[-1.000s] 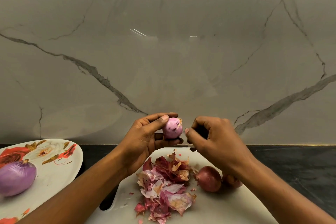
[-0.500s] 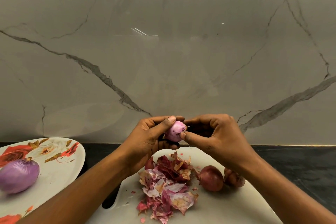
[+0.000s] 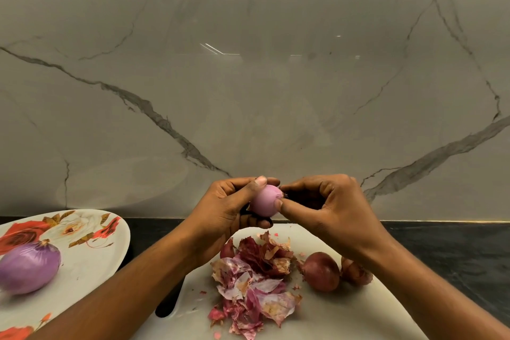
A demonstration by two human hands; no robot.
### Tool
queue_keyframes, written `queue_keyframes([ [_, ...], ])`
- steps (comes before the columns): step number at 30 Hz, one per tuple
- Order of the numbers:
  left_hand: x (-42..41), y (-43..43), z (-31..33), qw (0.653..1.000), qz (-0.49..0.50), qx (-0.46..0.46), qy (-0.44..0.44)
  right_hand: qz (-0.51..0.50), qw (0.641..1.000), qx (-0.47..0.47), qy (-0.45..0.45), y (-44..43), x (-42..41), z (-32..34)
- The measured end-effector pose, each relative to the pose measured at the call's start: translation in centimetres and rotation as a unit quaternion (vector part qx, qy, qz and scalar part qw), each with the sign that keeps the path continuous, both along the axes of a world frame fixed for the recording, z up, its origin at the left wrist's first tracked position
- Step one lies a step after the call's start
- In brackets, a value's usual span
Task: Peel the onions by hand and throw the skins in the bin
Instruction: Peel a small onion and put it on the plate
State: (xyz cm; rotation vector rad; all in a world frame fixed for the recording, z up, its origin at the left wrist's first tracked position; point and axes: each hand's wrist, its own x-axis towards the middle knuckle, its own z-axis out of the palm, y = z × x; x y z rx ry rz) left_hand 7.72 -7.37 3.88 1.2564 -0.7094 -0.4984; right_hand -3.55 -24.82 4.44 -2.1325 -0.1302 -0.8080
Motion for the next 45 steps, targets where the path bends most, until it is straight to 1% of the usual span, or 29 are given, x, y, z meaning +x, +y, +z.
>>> queue_keyframes([
  [3, -0.05, -0.05, -0.11, 1.000, -0.003, 0.006, -0.006, -0.009, 1.000, -0.020, 0.001, 0.03, 0.01, -0.08],
  [8, 0.00, -0.10, -0.17, 1.000, -0.002, 0.011, -0.011, -0.010, 1.000, -0.014, 0.006, -0.17, 0.10, -0.11],
  [14, 0.08, 0.01, 0.01, 1.000, -0.005, -0.002, 0.009, -0.017, 1.000, 0.014, -0.006, -0.56, 0.54, -0.31],
  [18, 0.17, -0.15, 0.03, 0.999, 0.008, -0.016, 0.029, -0.040, 0.998, 0.042, -0.028, -0.67, 0.62, -0.20],
  [23, 0.58, -0.21, -0.23, 0.999, 0.006, -0.034, 0.037, -0.043, 0.998, -0.039, -0.036, -0.24, 0.26, -0.40],
  [30, 0.83, -0.35, -0.57, 0.999, 0.003, -0.037, 0.030, -0.060, 0.992, -0.099, -0.053, -0.07, 0.31, -0.67],
  [39, 0.57, -0.30, -0.50, 1.000, 0.008, -0.020, 0.003, -0.076, 0.988, -0.124, -0.043, 0.02, 0.14, -0.68],
  [45, 0.40, -0.33, -0.37, 1.000, -0.003, -0.017, 0.008, -0.096, 0.985, -0.134, -0.055, 0.00, 0.18, -0.48],
])
